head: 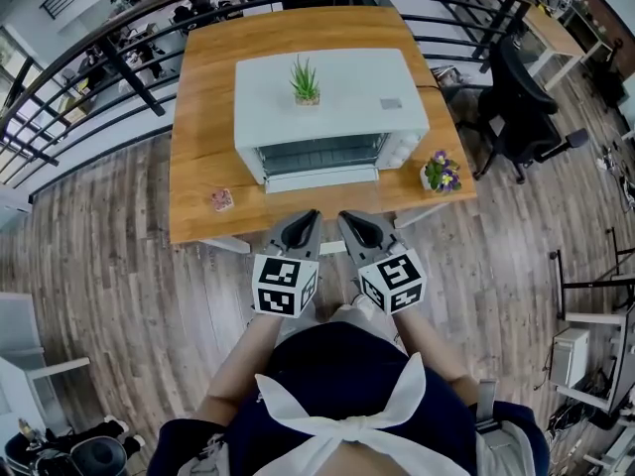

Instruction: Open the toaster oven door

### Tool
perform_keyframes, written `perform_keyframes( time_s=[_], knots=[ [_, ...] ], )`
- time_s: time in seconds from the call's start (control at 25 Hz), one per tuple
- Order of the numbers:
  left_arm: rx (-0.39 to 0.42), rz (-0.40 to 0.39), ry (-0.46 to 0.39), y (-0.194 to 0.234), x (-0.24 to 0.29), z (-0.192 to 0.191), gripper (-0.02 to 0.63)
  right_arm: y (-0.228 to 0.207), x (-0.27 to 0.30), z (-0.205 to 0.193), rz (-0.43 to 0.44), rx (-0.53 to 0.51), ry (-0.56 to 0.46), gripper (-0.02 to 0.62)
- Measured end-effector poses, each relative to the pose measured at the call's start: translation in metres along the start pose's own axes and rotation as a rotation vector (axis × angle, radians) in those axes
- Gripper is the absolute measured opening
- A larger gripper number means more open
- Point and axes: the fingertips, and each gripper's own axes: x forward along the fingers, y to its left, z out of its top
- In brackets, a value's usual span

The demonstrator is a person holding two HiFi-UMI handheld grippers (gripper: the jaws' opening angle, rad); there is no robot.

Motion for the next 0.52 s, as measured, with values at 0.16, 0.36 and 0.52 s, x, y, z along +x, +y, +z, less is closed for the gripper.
perform_keyframes(
  time_s=[0.16, 0.36, 0.52],
  knots=[
    [0.005, -0.01, -0.001, -0.003, -0.004, 0.0, 0.025, 0.004, 0.0, 0.0, 0.009, 0.0, 0.001, 0.002],
    [0.019, -0.024, -0.002, -0.006, -0.009, -0.001, 0.021, 0.009, 0.0, 0.0, 0.019, -0.002, 0.005, 0.002],
    [-0.001, -0.041, -0.01, -0.008, -0.011, 0.001, 0.021, 0.011, 0.0, 0.001, 0.024, -0.006, 0.007, 0.002]
  ],
)
